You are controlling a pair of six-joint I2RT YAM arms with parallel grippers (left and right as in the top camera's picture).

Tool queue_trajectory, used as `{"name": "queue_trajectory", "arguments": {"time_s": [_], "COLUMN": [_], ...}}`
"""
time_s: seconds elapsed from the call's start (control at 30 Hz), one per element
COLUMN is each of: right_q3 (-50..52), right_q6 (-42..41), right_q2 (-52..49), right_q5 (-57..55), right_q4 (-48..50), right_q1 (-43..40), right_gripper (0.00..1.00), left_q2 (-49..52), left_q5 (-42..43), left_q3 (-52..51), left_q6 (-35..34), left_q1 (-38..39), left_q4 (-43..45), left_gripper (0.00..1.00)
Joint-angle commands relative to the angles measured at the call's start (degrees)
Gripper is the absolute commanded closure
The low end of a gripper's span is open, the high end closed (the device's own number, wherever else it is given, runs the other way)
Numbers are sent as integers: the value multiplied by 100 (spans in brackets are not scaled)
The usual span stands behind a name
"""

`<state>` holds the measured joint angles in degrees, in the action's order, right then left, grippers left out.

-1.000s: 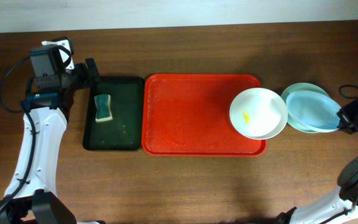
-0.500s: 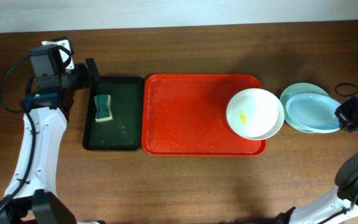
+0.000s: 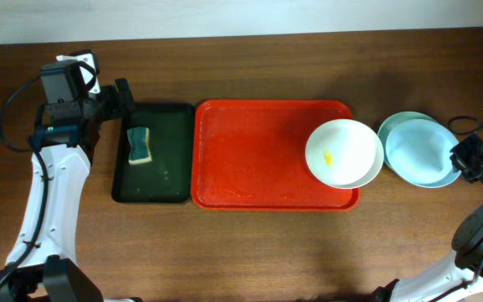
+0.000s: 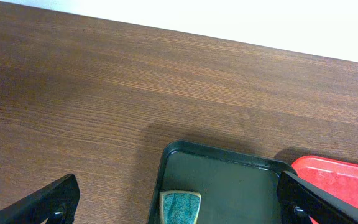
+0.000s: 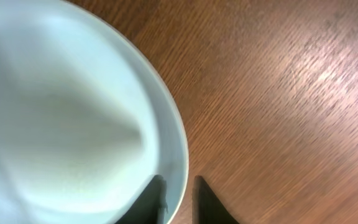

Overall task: Clean dirty plates on tray and stack at the side
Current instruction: 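Lower the light blue plate onto the pale green plate and release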

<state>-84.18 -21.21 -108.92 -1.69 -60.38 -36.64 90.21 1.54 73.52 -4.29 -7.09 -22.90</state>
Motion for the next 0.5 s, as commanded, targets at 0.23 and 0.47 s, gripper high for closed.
{"name": "queue_trajectory", "arguments": {"time_s": [0.23,0.47], "right_q3": [50,50], "right_q6": [824,1045], "right_q2": [-20,-20], "right_q5": [564,426], "right_q4": [-396,-525], "right_q1": [177,444], "right_gripper": [32,27], "left_q2": [17,17], "left_q5": [22,22], "left_q3": [20,20], "left_q6": [7,7], "left_q1": [7,7], "left_q4": [9,9], "left_gripper": [1,1]}}
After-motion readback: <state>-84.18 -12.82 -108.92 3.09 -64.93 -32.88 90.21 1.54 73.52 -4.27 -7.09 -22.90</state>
